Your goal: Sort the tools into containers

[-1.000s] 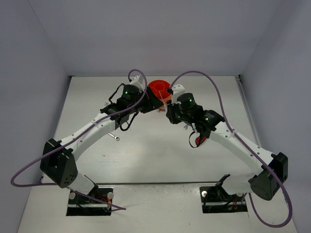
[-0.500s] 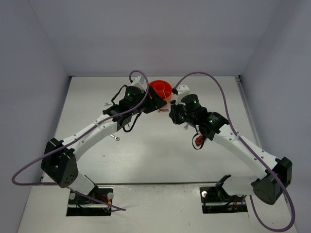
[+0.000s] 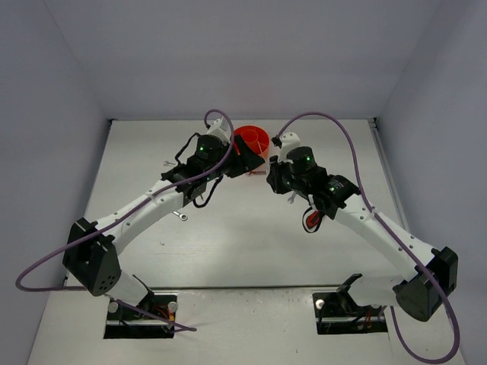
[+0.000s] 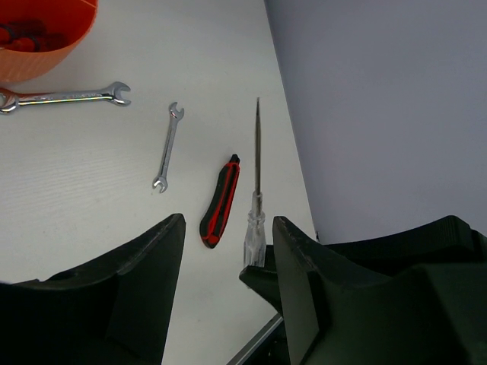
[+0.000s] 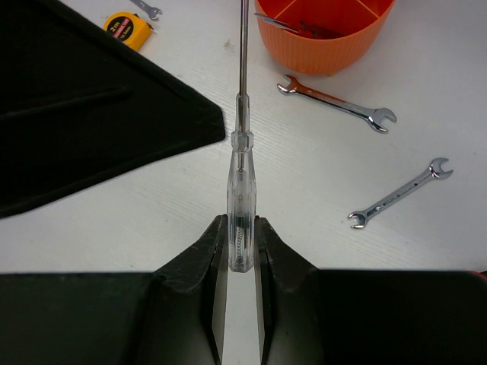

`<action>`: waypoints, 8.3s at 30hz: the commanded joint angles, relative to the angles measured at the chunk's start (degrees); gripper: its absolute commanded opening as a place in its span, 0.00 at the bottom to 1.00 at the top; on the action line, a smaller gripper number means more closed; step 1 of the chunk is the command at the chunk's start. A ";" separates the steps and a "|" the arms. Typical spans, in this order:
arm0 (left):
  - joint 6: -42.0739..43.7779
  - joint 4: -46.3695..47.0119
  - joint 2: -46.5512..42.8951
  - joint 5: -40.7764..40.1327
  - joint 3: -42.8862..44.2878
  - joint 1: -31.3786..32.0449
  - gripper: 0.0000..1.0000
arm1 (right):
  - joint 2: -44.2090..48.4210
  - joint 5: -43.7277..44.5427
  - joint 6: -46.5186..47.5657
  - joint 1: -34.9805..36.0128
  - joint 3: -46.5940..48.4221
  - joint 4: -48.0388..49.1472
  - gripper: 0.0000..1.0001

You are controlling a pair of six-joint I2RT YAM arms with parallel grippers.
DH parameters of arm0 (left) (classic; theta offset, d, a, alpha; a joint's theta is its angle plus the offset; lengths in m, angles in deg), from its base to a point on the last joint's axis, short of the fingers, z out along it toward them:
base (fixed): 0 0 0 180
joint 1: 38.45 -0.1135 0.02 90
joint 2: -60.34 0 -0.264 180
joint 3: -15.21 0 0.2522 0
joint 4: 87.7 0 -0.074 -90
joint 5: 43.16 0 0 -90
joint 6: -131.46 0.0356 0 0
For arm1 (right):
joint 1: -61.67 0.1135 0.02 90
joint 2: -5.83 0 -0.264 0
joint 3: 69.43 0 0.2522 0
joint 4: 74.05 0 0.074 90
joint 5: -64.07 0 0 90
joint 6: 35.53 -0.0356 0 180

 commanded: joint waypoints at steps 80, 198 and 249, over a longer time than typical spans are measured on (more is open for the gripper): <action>12.78 23.71 33.33 -46.25 19.61 -6.02 0.00 | 20.74 12.50 -2.06 -6.76 -7.34 -4.71 0.90; 13.55 -29.99 0.45 -17.40 -2.19 -26.58 0.60 | -13.62 16.46 -18.63 -16.16 2.25 -4.49 0.82; -10.23 -37.12 18.20 -17.34 -9.86 -33.00 0.00 | -5.66 16.68 -15.20 -16.56 -7.25 -3.34 0.83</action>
